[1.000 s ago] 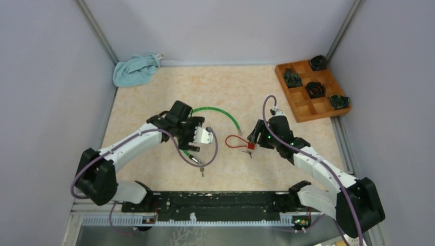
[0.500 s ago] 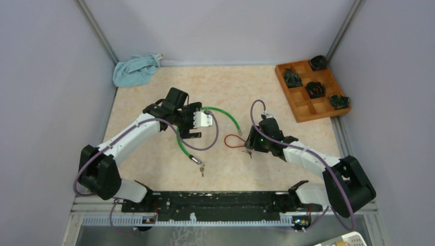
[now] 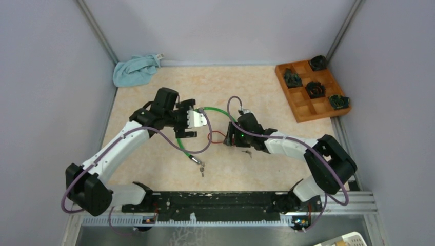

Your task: Unlock with the key

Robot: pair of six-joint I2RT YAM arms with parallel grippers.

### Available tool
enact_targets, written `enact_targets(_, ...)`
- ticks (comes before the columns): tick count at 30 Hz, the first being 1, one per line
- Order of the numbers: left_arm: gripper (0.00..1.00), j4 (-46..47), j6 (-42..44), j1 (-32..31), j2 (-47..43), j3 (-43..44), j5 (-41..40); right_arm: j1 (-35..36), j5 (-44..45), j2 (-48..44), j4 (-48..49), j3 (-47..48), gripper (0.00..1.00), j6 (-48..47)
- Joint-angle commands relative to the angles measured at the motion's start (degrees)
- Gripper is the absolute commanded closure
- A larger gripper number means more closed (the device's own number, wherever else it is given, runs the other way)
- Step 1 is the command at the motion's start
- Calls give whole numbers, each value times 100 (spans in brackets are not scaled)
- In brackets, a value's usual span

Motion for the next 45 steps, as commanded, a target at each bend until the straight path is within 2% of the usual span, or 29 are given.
enact_targets(1,1,-84,-179,25,-247,-118,163,143,-81,-194,-11,494,33,-202)
enact_targets(3,1,28,-187,28,-368,-133,143,143,27,-631,-154,431,29,-386)
enact_targets(6,1,327,-195,21,-586,-124,92,116,367,-1201,-618,291,31,-664)
enact_targets(10,2,525,-264,21,-711,-59,109,100,957,-1694,-1272,-17,46,-872)
enact_targets(14,2,475,-537,22,-596,297,156,93,1128,-1879,-1599,-313,53,-882)
enact_targets(17,1,464,-766,27,-493,575,83,96,1202,-1825,-1636,-490,58,-909)
enact_targets(21,1,435,-958,28,-416,811,3,90,1284,-1594,-1544,-592,59,-1020)
enact_targets(45,1,514,-893,20,-382,701,-120,90,1251,-698,-1032,-333,66,-1855)
